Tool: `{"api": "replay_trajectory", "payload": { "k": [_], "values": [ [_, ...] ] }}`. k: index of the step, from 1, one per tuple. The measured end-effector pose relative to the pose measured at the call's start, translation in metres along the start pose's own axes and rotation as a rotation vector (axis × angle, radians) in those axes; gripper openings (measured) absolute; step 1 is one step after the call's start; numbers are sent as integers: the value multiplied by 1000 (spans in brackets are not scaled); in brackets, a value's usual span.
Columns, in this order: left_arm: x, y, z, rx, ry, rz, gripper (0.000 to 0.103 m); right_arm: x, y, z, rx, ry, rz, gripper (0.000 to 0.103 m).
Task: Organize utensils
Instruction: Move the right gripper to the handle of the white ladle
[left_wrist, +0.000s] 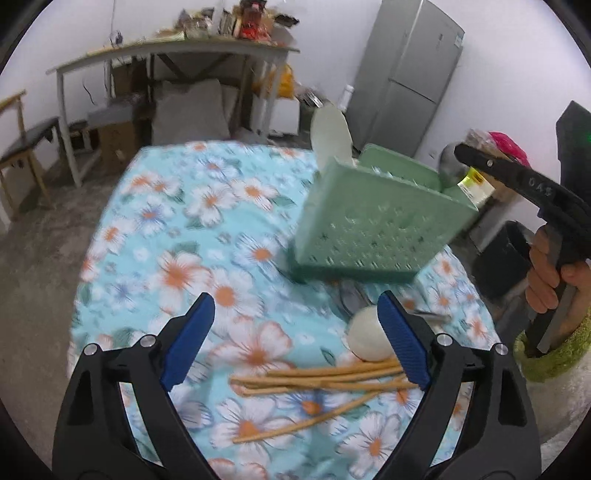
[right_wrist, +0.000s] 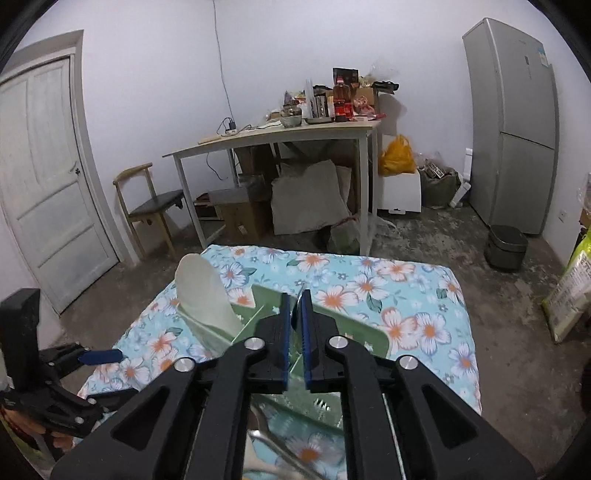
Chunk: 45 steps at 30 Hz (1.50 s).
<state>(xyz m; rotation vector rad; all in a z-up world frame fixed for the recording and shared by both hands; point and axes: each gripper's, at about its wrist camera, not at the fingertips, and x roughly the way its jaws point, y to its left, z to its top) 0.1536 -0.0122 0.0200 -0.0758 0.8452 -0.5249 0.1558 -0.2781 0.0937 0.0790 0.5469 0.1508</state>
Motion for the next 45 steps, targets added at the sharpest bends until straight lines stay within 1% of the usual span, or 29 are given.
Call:
{"api": "replay_trajectory", "payload": {
  "k": [1,2,3,5,7,10,12,14,18,20,22,24,26,28,33,40,43,45],
  "values": [
    [2,0,-3,-14,4,-12,88,-7,1,0,6,-18,-14,37],
    [3,1,-5,-24,5,-20,89,-17,2,1,13,-46,-34,46],
    [4,2,-6,-34,3,-31,90,-28,2,0,18,-79,-55,52],
    [4,6,-9,-57,-15,-53,91,-43,6,-1,20,-105,-80,52],
    [3,8,-11,-68,-28,-66,94,-59,9,-6,26,-121,-107,55],
    [5,13,-13,-88,-28,-92,95,-73,17,-21,17,-116,-152,57],
    [7,16,-15,-90,-16,-114,95,-74,23,-37,3,-91,-184,58],
    [9,16,-16,-87,-5,-123,95,-68,31,-57,-7,-37,-217,59],
    [8,15,-20,-58,2,-134,95,-51,36,-91,25,56,-221,59],
    [9,15,-21,-53,5,-129,95,-43,40,-102,14,75,-239,59],
    [10,16,-21,-54,7,-131,95,-35,48,-114,-32,94,-267,59],
    [13,16,-21,-52,21,-107,95,-25,55,-121,-94,116,-297,59],
    [17,15,-20,-42,36,-88,95,-16,60,-127,-132,143,-316,59],
    [21,13,-19,-28,44,-54,95,-9,61,-131,-151,162,-323,59],
    [30,11,-17,-13,74,-18,95,1,60,-139,-147,192,-325,59],
    [39,7,-14,7,82,33,95,7,56,-147,-148,220,-324,59],
    [47,8,-13,9,87,64,95,11,54,-151,-146,236,-315,59],
    [57,11,-14,10,107,105,95,15,52,-153,-132,256,-302,59]
  ]
}}
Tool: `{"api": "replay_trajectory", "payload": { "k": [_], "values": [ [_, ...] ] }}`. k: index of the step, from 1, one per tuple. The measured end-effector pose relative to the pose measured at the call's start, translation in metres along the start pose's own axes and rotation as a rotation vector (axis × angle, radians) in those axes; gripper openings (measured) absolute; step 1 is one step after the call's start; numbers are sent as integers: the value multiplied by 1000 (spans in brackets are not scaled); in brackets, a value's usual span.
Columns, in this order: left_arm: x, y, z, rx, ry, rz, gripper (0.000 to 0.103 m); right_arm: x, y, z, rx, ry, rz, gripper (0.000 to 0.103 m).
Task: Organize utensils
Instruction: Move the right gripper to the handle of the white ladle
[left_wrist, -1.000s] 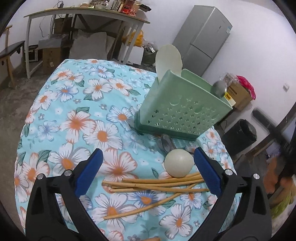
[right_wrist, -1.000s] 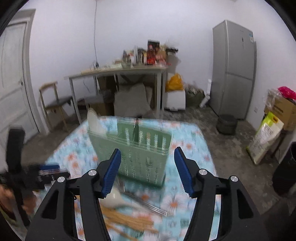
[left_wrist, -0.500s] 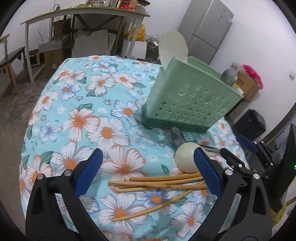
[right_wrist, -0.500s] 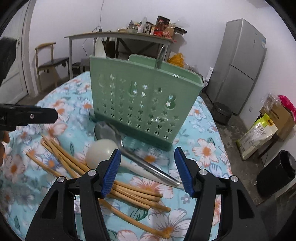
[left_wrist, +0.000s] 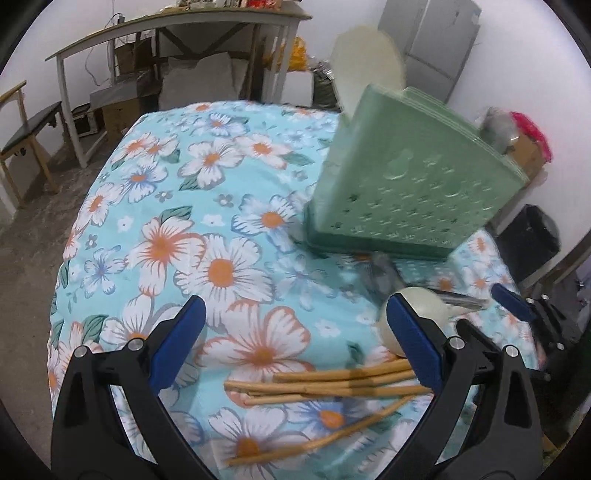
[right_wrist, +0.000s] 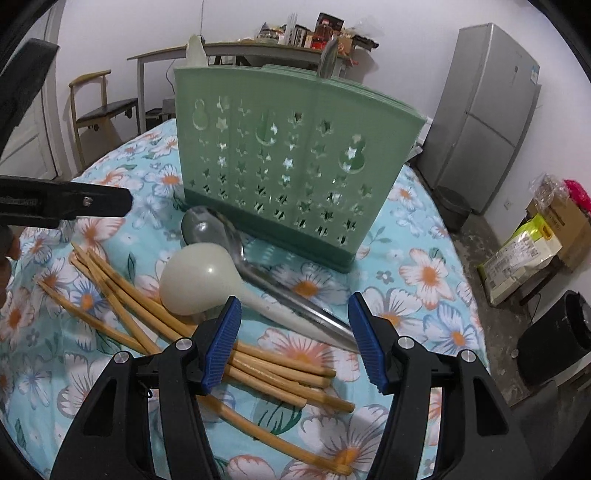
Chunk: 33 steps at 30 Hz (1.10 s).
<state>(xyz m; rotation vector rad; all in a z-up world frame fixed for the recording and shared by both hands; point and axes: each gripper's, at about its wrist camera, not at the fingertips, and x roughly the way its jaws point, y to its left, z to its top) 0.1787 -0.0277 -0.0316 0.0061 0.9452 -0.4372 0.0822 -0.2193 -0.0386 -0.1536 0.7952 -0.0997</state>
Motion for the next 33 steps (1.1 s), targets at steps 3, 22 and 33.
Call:
{"api": "replay_trajectory", "payload": {
  "k": [3,22,33],
  "values": [
    [15,2,-4,7,35,84,95,7,0,-3,11,39,20,58],
    [16,3,-40,86,101,172,95,7,-3,-15,50,132,101,51],
    [8,9,-39,45,60,131,95,-15,11,-4,-98,5,6,51]
  ]
}}
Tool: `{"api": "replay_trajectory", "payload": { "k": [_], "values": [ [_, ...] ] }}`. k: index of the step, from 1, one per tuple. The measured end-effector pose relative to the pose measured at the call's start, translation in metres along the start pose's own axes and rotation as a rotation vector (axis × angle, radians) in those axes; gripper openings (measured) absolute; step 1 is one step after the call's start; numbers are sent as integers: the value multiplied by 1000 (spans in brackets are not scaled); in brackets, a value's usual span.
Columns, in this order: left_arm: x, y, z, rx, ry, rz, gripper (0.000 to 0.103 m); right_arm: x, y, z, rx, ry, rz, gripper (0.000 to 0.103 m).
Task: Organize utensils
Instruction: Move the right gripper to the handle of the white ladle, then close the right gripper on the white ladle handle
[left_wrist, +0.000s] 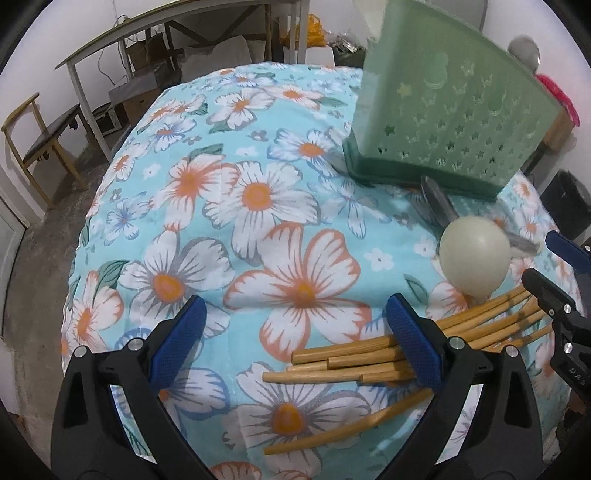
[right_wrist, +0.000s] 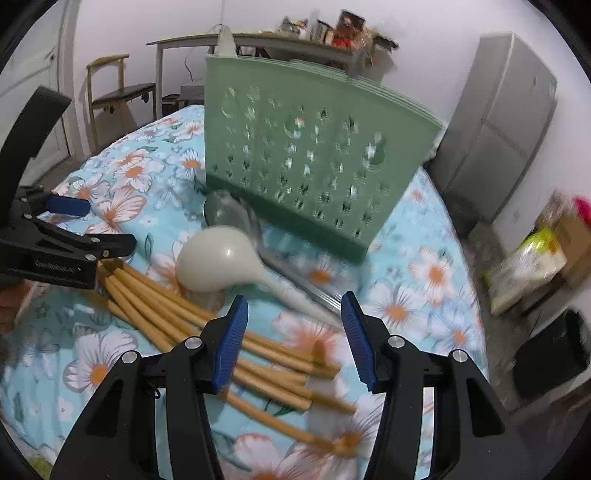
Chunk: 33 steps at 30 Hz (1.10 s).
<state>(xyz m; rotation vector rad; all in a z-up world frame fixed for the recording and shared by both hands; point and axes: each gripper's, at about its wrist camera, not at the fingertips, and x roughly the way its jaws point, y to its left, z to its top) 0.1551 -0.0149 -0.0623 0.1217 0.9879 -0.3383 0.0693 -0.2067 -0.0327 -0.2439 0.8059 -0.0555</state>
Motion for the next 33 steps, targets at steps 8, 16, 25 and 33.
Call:
{"api": "replay_trajectory", "payload": {
  "k": [8,16,25,33],
  "values": [
    [-19,16,8,-65,-108,-36,94,15,12,10,-167,-11,-104,51],
    [-18,21,12,-68,-134,-84,81,21,41,5,-336,-8,-123,51],
    [-16,30,11,-106,-120,-106,70,17,76,9,-501,-79,-128,41],
    [-18,35,11,-134,-119,-121,63,15,100,2,-607,-136,-149,19]
  ]
}}
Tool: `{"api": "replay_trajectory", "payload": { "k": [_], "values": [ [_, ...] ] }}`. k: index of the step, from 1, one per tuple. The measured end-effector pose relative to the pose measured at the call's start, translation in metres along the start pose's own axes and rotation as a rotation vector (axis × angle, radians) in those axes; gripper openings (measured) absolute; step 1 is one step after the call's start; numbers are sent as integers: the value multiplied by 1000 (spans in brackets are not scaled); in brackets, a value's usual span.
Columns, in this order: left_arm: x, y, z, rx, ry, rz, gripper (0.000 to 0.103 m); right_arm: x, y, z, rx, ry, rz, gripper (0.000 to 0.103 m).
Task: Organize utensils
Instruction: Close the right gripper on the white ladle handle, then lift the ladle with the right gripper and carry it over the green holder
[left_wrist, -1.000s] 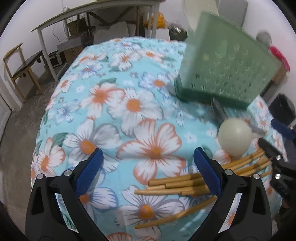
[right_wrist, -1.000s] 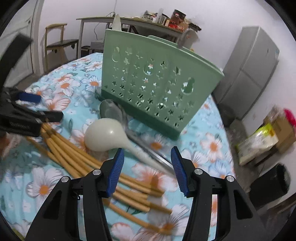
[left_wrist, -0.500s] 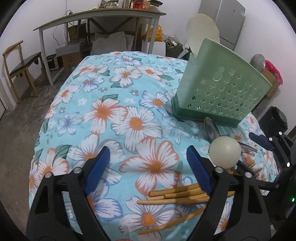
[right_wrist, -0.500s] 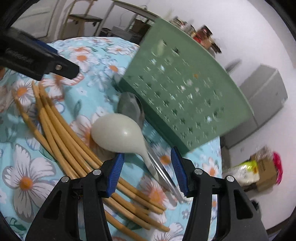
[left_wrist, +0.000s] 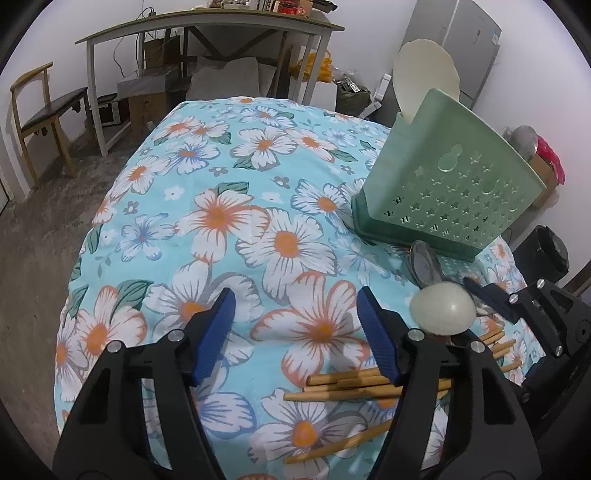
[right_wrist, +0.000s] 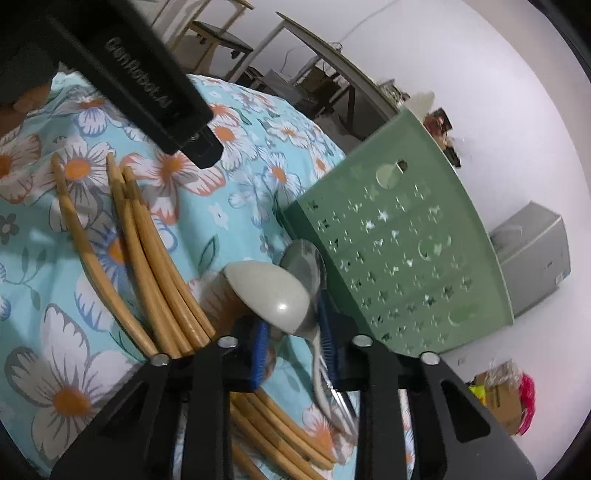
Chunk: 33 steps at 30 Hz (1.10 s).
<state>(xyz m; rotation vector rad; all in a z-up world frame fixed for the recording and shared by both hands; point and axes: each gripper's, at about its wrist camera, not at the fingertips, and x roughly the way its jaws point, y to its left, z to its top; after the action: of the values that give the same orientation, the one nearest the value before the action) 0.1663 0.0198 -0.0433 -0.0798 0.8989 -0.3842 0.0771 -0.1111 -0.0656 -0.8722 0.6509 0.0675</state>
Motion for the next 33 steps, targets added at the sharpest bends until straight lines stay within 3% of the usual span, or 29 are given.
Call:
{"api": "replay_trajectory", "payload": {
  "k": [4,12,19,33],
  "values": [
    [-3,0,1,-2,-6,-19,59,-8,5,0,-8,-31,-52,8],
    [-9,-3,4,-11,-22,-48,53,-37,-15,-2,135,-78,-70,6],
    [-15,-6,7,-28,-36,-101,45,-56,-55,-8,291,-109,-37,5],
    [-15,-21,15,-30,-49,-182,43,-77,-140,-27,614,-176,7,5]
  ]
}}
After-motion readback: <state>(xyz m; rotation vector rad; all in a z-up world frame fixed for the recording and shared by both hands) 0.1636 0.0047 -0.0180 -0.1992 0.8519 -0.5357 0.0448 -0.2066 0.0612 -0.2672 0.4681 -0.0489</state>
